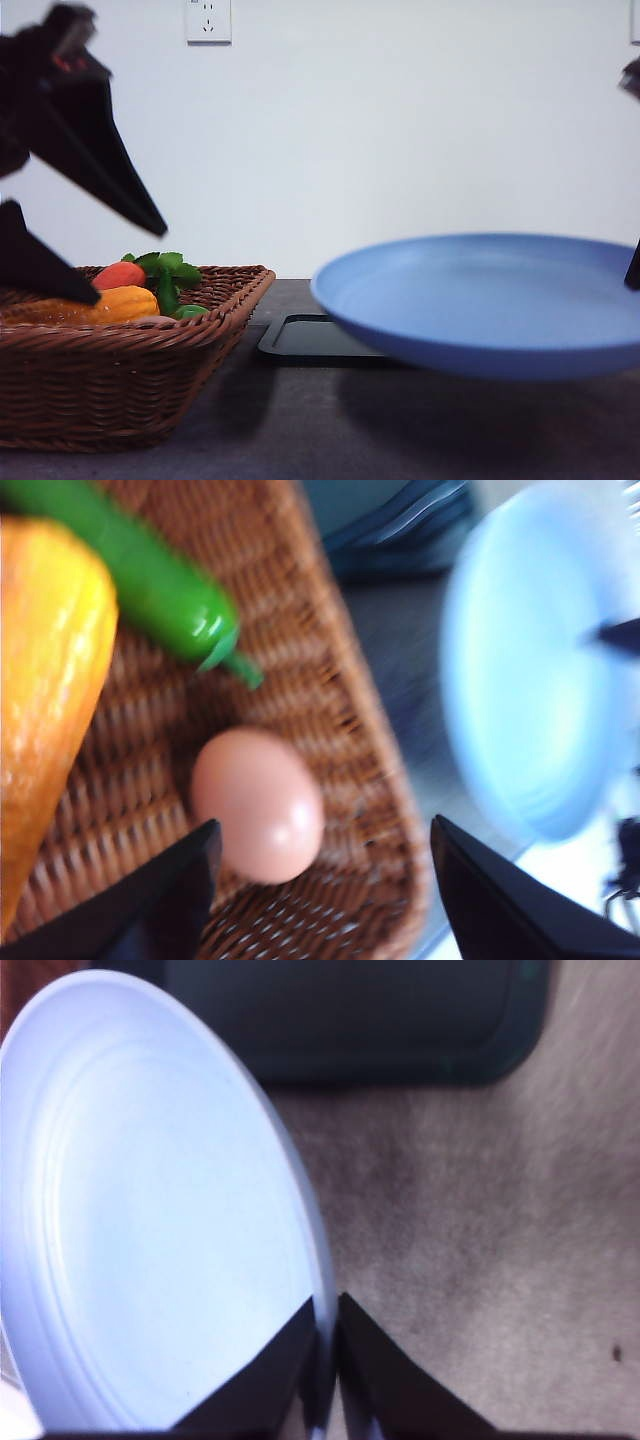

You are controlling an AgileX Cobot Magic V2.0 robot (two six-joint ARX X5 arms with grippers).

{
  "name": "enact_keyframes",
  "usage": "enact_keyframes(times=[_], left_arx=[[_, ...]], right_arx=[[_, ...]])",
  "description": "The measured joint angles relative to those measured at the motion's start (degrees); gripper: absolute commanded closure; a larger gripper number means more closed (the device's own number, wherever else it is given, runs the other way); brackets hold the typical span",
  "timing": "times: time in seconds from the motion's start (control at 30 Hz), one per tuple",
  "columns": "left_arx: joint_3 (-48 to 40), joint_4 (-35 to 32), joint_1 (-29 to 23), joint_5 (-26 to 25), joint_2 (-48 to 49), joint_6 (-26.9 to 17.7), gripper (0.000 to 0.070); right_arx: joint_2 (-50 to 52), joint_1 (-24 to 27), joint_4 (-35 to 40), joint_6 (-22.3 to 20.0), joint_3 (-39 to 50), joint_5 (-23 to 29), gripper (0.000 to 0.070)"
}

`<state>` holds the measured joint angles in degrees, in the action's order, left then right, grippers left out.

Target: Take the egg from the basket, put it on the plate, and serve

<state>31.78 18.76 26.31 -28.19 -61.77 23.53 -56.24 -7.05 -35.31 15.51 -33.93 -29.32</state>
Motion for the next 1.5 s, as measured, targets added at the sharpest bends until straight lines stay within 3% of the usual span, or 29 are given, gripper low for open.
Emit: enact_keyframes(times=[0.3, 0.83, 1.03, 1.23, 1.5], left_arx=[[4.5, 0.2, 2.8, 5.9, -7.7, -0.1, 0.0274], [6.2, 1.6, 3.6, 6.0, -14.9, -1.3, 0.0276], [6.2, 1.4, 4.1, 6.0, -15.0, -1.7, 0.0365], [6.2, 1.5, 4.1, 6.0, -15.0, -2.2, 0.0387], [6.4, 2.2, 4.1, 5.9, -15.0, -2.9, 0.0485]], right_arx=[[4.6, 1.4, -0.3, 0.0, 0.0, 0.0, 0.0700], [4.6, 1.4, -0.6, 0.0, 0.0, 0.0, 0.0700], [4.6, 1.4, -0.5, 0.0, 0.0, 0.0, 0.0700], [4.6, 1.4, -0.5, 0.0, 0.0, 0.0, 0.0700], [4.6, 1.4, -0.5, 0.0, 0.0, 0.0, 0.0700]])
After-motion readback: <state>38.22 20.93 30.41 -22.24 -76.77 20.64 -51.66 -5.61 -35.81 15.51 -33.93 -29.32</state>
